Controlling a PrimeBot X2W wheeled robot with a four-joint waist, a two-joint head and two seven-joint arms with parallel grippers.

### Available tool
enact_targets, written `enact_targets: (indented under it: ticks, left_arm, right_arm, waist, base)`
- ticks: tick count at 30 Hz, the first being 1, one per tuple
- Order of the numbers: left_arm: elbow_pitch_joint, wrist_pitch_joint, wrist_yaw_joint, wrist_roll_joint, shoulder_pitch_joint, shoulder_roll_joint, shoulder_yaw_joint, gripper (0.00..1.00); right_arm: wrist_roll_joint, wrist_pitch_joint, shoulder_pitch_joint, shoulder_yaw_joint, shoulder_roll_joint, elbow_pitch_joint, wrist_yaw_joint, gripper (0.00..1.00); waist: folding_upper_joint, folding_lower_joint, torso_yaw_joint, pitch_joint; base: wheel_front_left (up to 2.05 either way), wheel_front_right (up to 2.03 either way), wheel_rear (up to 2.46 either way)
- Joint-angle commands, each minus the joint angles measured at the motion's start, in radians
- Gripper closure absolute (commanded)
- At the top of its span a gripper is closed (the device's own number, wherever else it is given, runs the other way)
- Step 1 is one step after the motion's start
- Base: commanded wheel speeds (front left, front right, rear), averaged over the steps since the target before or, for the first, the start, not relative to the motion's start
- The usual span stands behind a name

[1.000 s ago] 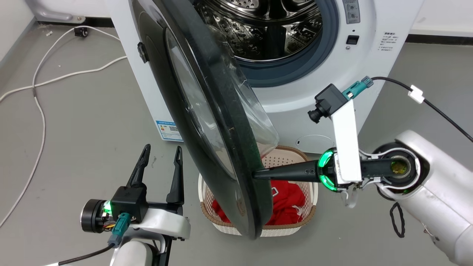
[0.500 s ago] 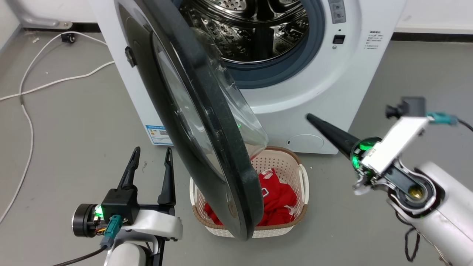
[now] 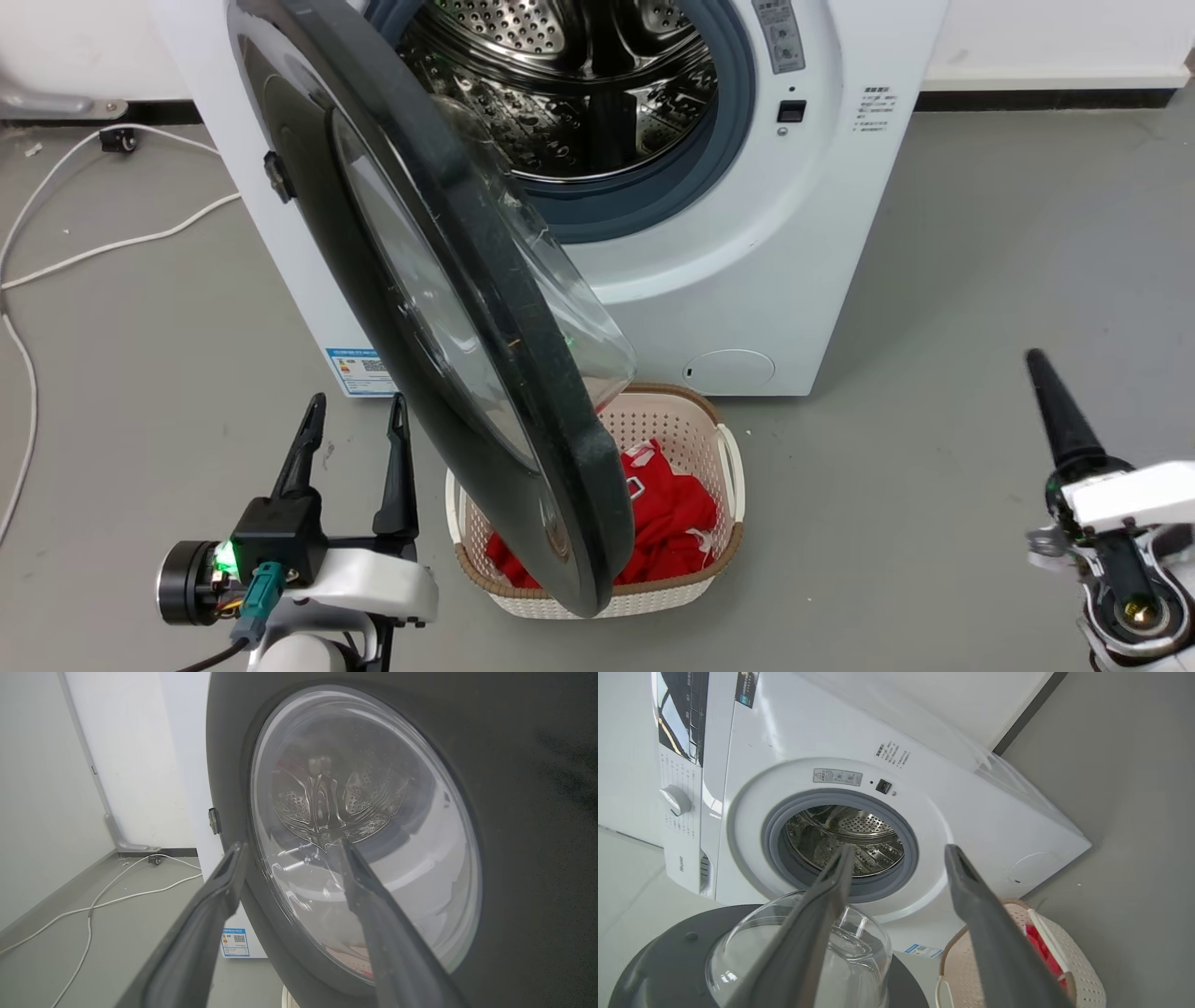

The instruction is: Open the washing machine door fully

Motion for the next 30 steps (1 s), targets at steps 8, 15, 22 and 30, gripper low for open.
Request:
enact_targets:
  ticks: [8, 15, 22, 30]
  left_arm:
    - [-0.006, -0.003, -0.011, 0.011, 0.023, -0.001, 0.018, 0.0]
    - [-0.003, -0.003, -0.015, 0.017, 0.021, -0.001, 0.019, 0.0]
    - [0.0, -0.003, -0.017, 0.019, 0.025, -0.001, 0.017, 0.0]
    - [0.001, -0.003, -0.019, 0.022, 0.02, -0.001, 0.015, 0.0]
  right_arm:
    - [-0.83, -0.002, 0.142, -0.505, 0.269, -0.056, 0.0, 0.0]
    - [-1.438, -0.001, 0.237, -0.634, 0.424, -0.332, 0.0, 0.0]
    - [-1.736, 0.045, 0.33, -0.558, 0.451, -0.49, 0.0, 0.0]
    - [-1.674, 0.041, 0.392, -0.53, 0.452, -0.411, 0.0, 0.0]
  waist:
    - [-0.0001, 0.0, -0.027, -0.009]
    - [-0.0001, 0.0, -0.033, -0.018]
    - [-0.0001, 0.0, -0.034, -0.023]
    - [-0.0001, 0.0, -0.031, -0.021]
  base:
    - [0.0, 0.0, 0.0]
    - [0.0, 0.0, 0.0]
    - [0.0, 0.0, 0.0]
    - [0.0, 0.0, 0.0]
